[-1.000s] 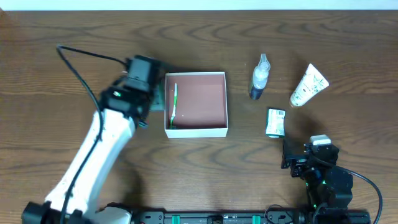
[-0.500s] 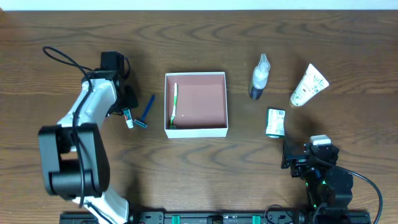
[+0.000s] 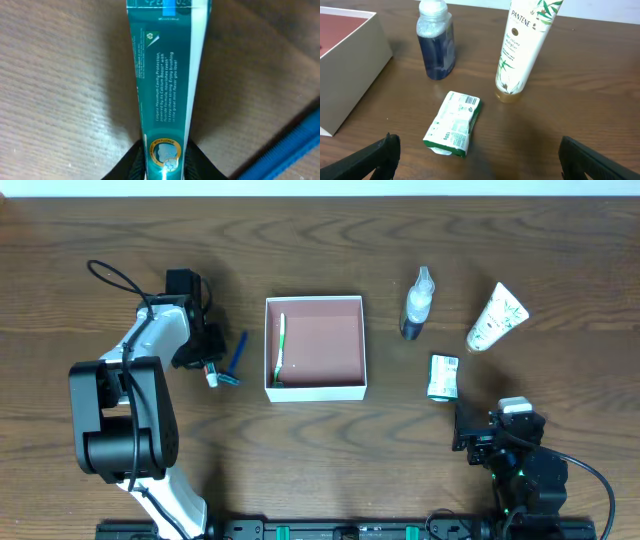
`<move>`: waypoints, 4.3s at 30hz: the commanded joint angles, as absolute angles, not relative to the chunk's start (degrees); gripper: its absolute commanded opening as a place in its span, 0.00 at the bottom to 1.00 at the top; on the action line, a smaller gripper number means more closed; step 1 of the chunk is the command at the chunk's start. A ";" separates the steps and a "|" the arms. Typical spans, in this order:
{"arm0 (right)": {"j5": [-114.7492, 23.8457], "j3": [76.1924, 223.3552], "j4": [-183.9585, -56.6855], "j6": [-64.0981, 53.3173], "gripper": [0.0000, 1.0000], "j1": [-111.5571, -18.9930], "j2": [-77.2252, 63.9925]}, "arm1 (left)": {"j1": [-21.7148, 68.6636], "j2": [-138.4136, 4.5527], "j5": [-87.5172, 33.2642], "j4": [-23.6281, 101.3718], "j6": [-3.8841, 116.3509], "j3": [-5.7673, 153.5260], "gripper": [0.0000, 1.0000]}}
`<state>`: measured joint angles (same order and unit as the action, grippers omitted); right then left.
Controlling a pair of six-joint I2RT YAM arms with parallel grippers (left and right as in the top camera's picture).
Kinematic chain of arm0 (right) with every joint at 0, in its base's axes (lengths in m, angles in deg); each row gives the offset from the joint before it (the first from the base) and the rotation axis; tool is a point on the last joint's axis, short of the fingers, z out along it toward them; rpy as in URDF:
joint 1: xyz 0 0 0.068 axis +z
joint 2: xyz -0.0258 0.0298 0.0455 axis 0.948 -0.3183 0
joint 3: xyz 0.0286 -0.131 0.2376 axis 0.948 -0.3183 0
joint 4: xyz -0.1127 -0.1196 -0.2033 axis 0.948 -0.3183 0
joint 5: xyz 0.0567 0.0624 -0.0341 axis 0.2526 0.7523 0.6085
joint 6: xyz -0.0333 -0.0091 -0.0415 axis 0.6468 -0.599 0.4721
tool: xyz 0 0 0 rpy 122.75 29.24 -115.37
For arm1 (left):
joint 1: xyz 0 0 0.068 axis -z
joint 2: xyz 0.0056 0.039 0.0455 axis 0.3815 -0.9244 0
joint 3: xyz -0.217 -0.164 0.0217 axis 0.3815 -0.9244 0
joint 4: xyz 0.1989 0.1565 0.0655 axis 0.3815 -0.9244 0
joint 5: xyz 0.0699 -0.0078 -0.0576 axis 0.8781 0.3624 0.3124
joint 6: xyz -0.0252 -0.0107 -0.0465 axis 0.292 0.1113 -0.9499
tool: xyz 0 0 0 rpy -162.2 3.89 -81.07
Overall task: Pack container
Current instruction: 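Move left gripper back and grasp the teal toothpaste tube, then place toothpaste tube in the box beside the toothbrush, left gripper, then grasp the blue razor with the left gripper, then lower razor into the box with left gripper and release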
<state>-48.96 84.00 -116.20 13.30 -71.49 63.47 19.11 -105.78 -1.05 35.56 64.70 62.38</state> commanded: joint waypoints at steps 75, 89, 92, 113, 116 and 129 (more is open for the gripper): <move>-48.54 83.82 -116.20 12.60 0.99 -71.91 63.82 | 34.89 -83.25 7.71 23.78 69.66 66.75 0.55; -48.54 83.82 -116.20 12.60 0.99 -71.91 63.82 | 27.90 -104.71 3.23 30.62 76.48 66.75 0.55; -48.54 83.82 -116.20 12.60 0.99 -71.91 63.82 | 27.90 -107.35 0.89 31.04 78.91 66.75 0.55; -48.54 83.82 -116.20 12.60 0.99 -71.91 63.82 | 27.92 -99.40 -0.16 22.64 76.31 69.64 0.06; -48.54 83.82 -116.20 12.60 0.99 -71.91 63.82 | 28.56 -91.16 -0.70 20.26 72.44 69.64 0.06; -48.54 83.82 -116.20 12.60 0.99 -71.91 63.82 | 45.28 -79.82 -3.59 32.96 62.89 67.76 0.06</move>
